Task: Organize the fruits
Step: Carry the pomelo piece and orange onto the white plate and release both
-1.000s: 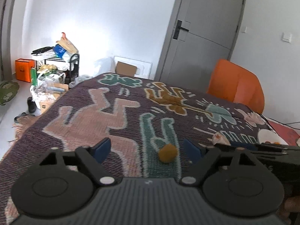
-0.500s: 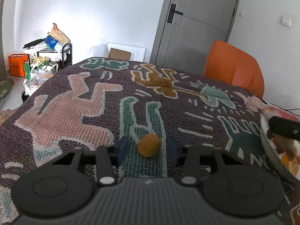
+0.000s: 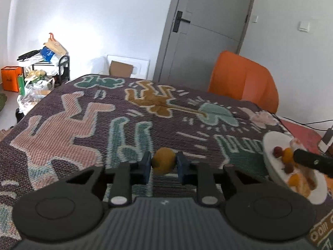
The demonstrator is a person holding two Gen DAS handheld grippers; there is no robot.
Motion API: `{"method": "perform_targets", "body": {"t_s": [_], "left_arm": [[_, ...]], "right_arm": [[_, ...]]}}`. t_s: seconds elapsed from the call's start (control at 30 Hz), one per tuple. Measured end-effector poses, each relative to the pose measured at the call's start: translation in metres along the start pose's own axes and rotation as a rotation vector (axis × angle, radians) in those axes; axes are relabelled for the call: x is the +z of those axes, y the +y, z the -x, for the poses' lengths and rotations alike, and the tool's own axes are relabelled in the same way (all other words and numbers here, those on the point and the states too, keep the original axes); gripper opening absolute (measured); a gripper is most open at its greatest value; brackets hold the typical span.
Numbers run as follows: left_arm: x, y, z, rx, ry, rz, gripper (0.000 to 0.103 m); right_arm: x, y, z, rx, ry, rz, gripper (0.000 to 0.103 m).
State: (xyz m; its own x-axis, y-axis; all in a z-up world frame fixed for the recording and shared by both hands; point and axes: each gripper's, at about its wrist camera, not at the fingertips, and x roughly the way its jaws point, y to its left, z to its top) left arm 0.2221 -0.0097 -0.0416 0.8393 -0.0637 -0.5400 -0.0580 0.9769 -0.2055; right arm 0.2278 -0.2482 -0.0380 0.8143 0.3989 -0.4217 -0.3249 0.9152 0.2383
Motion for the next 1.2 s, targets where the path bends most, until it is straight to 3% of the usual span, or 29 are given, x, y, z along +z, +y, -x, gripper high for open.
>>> {"method": "perform_targets", "body": {"t_s": [0.4, 0.47, 1.2], "left_arm": [[-0.003, -0.046, 0.02, -0.082, -0.022, -0.055, 0.024], [-0.004, -0.054, 0.023, -0.096, -0.025, -0.068, 0.024], [-0.006, -0.13, 0.017, -0.218, -0.019, -0.19, 0.024]], "right_arm": [[-0.019, -0.03, 0.016, -0.019, 0.02, -0.045, 0.04], [-0.021, -0.033, 0.02, -0.014, 0.005, -0.056, 0.043], [-0.039, -0.077, 0.077, -0.077, -0.084, -0.166, 0.044]]}}
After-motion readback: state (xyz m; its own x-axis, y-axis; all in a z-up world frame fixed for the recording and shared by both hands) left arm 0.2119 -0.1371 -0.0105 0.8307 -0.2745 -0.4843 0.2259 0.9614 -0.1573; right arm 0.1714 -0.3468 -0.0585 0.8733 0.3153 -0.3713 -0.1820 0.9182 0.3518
